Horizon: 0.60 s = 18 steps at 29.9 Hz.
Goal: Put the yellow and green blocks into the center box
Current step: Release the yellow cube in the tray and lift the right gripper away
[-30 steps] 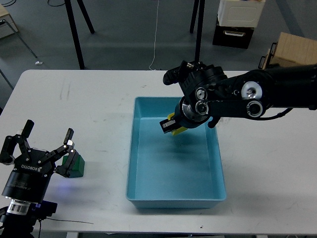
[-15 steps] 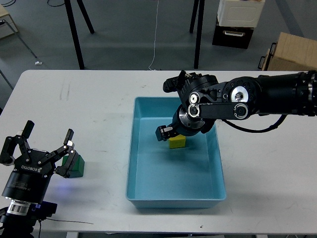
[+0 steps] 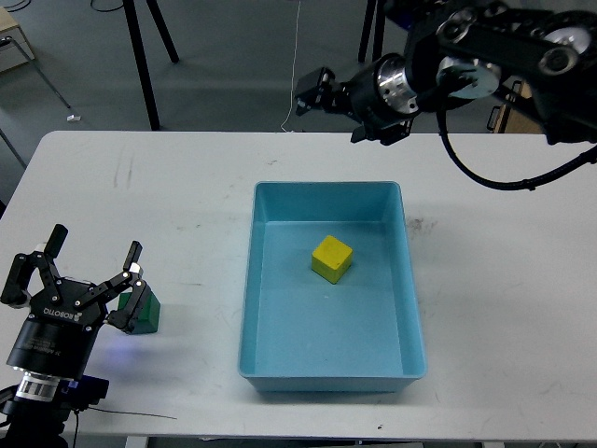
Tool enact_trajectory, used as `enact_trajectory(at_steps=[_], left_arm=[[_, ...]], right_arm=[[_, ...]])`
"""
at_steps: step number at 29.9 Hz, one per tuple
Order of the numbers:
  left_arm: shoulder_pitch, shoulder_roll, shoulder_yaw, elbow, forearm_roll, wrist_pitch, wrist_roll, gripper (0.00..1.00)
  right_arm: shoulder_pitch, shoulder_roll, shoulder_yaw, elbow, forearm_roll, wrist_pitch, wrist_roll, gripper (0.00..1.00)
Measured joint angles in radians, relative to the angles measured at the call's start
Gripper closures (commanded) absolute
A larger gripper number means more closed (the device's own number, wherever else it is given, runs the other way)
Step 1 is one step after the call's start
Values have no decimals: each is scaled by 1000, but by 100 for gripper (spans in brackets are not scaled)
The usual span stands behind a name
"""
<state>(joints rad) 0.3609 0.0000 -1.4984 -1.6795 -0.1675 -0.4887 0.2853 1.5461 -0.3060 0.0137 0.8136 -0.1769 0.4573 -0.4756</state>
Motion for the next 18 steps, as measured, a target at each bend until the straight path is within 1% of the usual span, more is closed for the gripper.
enact_trajectory(at_steps=[5,10,12,14,16,18], left_arm=[[-11,0,25,1,0,0,0,0],[-13,0,27,11,-1,0,0,0],[-13,0,28,15,-1,0,0,0],[-15,0,29,16,-1,0,0,0],[-17,0,29,17,-1,0,0,0],[-19,0,29,17,-1,0,0,0]], right_arm=[[-211,-159,381,-14,34,3,3,0],[-417,-266,743,-24,75,12,8,0],[-507,-288,871,-22,141,24,33,0],[-614,-307,1002,-13,220,30,76,0],[-712,-325,1110,-6,268,31,109,0],[-806,-337,1212,6,302,31,131,0]])
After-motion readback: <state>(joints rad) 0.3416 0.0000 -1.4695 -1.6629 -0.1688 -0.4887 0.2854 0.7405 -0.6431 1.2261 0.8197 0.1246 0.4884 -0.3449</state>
